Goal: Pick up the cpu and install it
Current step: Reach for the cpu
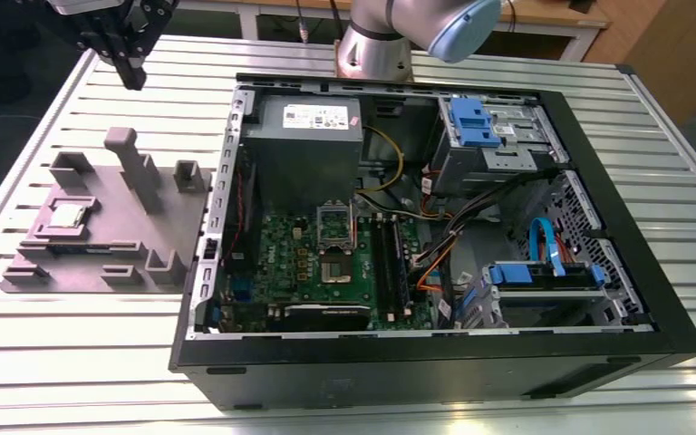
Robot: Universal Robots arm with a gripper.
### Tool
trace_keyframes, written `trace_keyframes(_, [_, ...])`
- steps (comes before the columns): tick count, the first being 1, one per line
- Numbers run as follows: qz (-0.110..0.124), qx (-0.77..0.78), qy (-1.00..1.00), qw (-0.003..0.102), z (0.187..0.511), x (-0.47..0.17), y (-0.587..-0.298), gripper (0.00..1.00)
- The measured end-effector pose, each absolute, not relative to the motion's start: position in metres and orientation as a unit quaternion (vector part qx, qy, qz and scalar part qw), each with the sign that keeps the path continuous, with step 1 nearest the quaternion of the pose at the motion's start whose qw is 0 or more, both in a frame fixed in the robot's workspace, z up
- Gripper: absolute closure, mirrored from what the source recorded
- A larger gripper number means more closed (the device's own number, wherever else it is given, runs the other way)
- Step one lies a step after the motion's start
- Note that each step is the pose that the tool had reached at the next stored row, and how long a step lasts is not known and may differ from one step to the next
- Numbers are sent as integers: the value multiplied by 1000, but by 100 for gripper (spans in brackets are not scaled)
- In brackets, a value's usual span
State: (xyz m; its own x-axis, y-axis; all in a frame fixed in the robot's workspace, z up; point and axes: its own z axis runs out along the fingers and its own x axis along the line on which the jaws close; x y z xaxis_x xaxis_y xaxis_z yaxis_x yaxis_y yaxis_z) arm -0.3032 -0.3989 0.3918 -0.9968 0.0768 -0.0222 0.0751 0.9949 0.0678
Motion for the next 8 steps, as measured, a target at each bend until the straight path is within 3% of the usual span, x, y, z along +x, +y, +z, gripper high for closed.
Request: trace_keyframes(8, [34,38,999,12,392,-306,-399,90])
